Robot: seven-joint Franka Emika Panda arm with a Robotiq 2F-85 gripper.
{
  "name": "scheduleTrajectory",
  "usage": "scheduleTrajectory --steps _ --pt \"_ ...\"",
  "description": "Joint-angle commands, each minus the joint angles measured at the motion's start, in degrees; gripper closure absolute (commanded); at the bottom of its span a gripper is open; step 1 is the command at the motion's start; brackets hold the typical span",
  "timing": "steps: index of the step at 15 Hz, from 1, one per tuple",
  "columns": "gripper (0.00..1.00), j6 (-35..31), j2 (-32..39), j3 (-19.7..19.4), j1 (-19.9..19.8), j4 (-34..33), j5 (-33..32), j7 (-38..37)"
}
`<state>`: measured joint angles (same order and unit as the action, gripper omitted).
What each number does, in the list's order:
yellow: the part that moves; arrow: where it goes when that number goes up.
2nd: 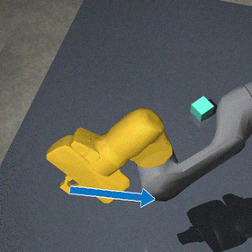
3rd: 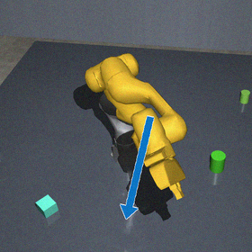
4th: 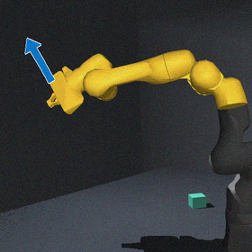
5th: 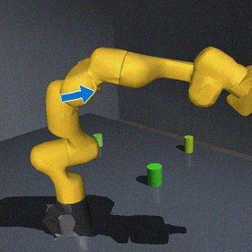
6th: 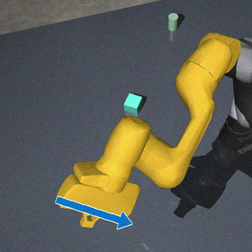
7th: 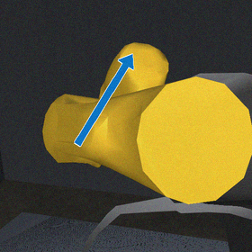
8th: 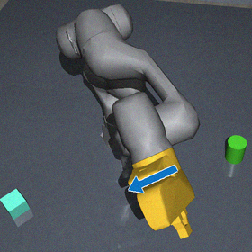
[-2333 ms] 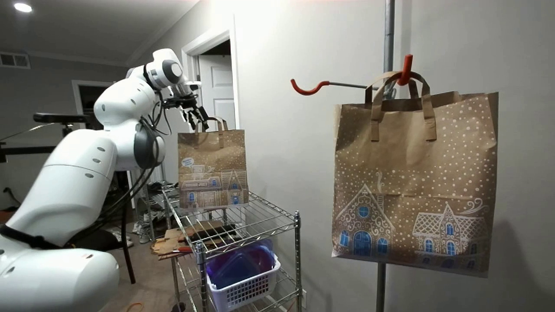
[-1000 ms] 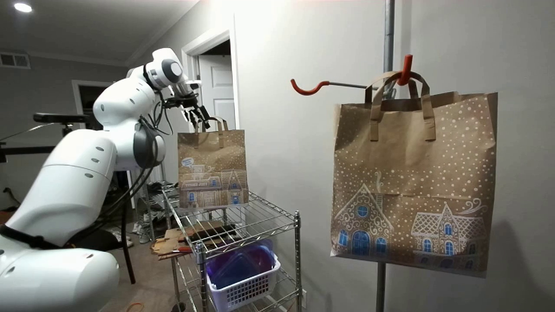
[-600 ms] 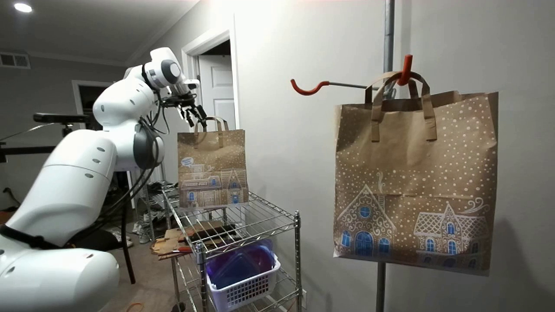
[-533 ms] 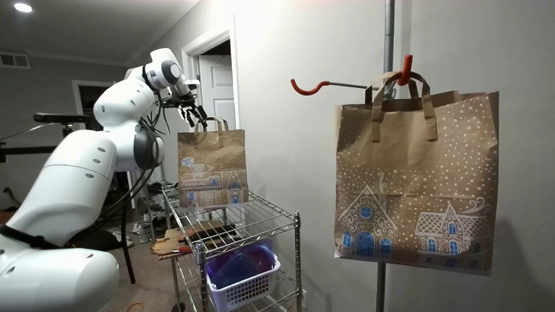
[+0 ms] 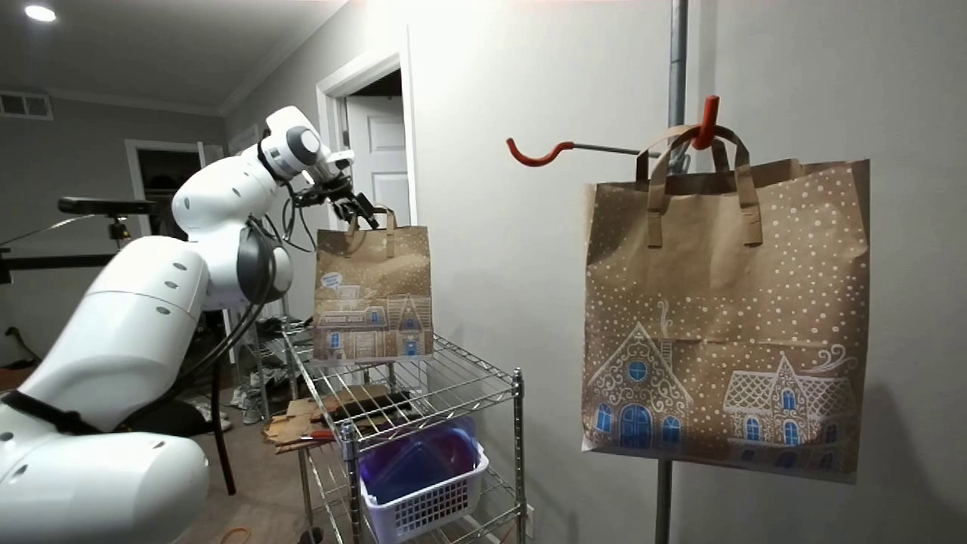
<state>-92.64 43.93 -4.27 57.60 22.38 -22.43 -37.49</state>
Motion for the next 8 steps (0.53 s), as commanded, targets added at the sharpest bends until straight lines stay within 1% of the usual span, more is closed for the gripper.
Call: scheduleTrajectory --steps 1,5,8 --pt "0.31 -0.5 0.0 -3.8 2.4 0.9 -4.9 -2.2" --pt "0.58 1.4 -0.9 -5.3 3.5 1.3 -5.8 -2.7" --pt "0.77 4.6 -2.4 -5.9 4.1 1.6 -5.5 -1.8"
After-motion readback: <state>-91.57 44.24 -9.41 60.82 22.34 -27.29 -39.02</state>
